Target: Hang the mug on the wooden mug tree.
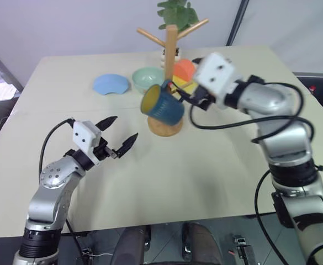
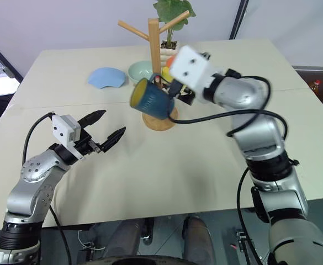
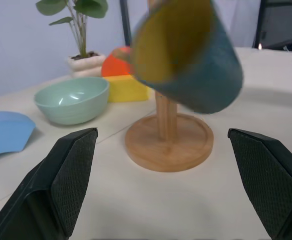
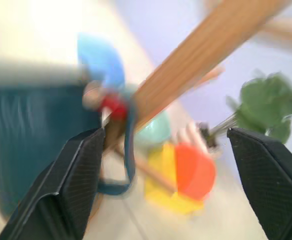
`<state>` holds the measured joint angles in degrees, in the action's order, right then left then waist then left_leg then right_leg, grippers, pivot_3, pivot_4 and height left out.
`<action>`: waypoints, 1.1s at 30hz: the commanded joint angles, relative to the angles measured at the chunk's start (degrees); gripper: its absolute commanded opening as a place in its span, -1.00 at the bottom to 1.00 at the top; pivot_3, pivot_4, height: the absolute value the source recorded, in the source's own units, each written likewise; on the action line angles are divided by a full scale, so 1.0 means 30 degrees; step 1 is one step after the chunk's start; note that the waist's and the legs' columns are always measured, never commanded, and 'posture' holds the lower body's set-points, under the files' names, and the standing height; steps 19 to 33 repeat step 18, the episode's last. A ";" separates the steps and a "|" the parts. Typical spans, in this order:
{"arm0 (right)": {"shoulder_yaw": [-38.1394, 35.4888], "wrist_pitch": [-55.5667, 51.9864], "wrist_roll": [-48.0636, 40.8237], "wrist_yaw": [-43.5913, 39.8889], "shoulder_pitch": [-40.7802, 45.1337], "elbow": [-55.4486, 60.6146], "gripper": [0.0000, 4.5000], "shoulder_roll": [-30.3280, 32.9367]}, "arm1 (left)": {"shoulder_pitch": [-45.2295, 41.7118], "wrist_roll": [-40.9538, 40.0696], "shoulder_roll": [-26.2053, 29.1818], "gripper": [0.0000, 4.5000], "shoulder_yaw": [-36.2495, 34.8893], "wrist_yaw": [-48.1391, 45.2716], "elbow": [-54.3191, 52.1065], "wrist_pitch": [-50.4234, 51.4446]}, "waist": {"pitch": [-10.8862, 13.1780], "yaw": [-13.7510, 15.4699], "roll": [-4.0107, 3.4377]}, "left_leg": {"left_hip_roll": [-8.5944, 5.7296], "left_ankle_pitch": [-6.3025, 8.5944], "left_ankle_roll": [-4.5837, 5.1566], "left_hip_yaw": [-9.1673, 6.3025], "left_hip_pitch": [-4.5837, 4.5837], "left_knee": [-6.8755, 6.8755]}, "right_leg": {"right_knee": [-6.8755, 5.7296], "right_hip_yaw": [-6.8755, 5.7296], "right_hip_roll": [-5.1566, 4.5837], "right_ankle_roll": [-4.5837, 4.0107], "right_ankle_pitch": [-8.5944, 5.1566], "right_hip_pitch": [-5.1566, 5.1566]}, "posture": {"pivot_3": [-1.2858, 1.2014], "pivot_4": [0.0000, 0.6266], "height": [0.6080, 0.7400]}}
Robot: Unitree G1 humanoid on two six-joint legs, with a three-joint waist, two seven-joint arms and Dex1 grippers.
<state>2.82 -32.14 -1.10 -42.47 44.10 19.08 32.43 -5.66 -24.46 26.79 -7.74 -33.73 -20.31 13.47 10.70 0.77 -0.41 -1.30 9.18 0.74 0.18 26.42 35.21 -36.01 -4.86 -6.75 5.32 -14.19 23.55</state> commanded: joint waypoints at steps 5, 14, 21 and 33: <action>-0.6547 -0.0402 -0.6855 -0.0449 -0.3858 -0.2446 0.81 -0.1839 | 0.0932 -0.0424 -0.1403 1.00 -0.3395 0.3105 0.1658 0.0110 | -0.0014 -0.0031 0.0029 | 0.0016 0.0003 -0.0005 -0.0003 -0.0062 0.0003 | -0.0005 0.0001 -0.0001 -0.0002 0.0001 -0.0062 | 0.03 -0.52 1.00; -0.6829 0.3681 -0.6719 0.0809 -0.7175 -0.6868 0.81 -0.3562 | 0.2602 -0.0169 -0.2560 1.00 -0.4880 0.5041 0.3377 -0.0195 | -0.0012 -0.0023 0.0024 | 0.0037 0.0009 -0.0015 0.0002 -0.0040 -0.0009 | -0.0014 0.0008 -0.0020 -0.0023 0.0010 -0.0007 | 0.03 -0.52 1.00; -0.6084 0.5110 -0.6316 0.0550 -0.7765 -0.8364 0.81 -0.3554 | 0.3387 -0.0087 -0.2760 1.00 -0.4851 0.5118 0.3147 -0.0360 | -0.0012 -0.0027 0.0024 | 0.0037 0.0010 -0.0017 0.0002 -0.0030 -0.0009 | 0.0013 0.0009 -0.0026 -0.0026 0.0009 -0.0006 | 0.03 -0.52 1.00; -0.6084 0.5110 -0.6316 0.0550 -0.7765 -0.8364 0.81 -0.3554 | 0.3387 -0.0087 -0.2760 1.00 -0.4851 0.5118 0.3147 -0.0360 | -0.0012 -0.0027 0.0024 | 0.0037 0.0010 -0.0017 0.0002 -0.0030 -0.0009 | 0.0013 0.0009 -0.0026 -0.0026 0.0009 -0.0006 | 0.03 -0.52 1.00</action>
